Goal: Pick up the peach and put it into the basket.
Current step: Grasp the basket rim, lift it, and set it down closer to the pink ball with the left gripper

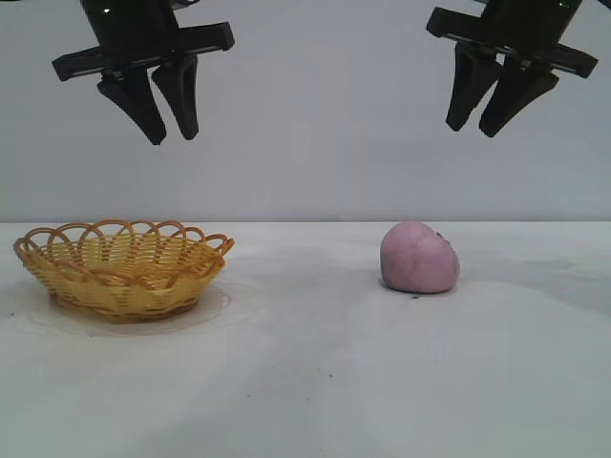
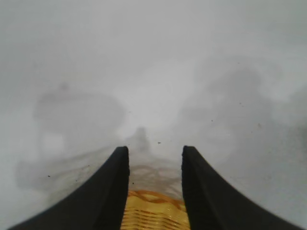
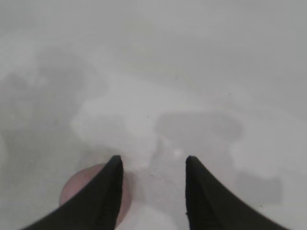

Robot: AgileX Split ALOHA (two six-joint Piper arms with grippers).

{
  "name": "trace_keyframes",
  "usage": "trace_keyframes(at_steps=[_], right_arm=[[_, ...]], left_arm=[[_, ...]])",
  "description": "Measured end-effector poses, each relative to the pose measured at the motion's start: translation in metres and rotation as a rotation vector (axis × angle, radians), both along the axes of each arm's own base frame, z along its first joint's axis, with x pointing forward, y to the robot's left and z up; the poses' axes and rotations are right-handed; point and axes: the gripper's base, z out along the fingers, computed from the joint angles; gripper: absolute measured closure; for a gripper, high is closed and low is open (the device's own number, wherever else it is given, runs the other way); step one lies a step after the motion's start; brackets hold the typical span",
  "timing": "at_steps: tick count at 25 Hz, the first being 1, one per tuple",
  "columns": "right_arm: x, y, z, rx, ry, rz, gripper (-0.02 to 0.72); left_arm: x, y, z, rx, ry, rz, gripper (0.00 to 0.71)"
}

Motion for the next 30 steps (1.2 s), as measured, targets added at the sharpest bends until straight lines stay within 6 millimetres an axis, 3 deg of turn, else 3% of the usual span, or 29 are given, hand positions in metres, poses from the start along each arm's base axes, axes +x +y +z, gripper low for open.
trace_keyframes(at_steps=[9,16,18,25,30], right_arm=[[0.000,0.000,0.000,0.000,0.000,0.000,0.422],[0.000,0.000,0.000,0.006,0.003,-0.002,0.422],[0.000,0.001,0.000,0.009,0.004,-0.003,0.422],[-0.001,0.001,0.000,0.016,0.010,-0.004,0.422],[-0.001,0.001,0.000,0.016,0.013,-0.002,0.422]], left_arm=[[-0.005,0.008,-0.004,0.077,0.066,-0.064,0.443],[-0.005,0.077,-0.015,0.102,0.260,-0.137,0.443],[-0.007,0.088,-0.024,0.103,0.327,-0.175,0.443],[-0.002,0.088,-0.073,0.082,0.468,-0.213,0.443],[0.002,0.084,-0.089,0.045,0.479,-0.218,0.443]])
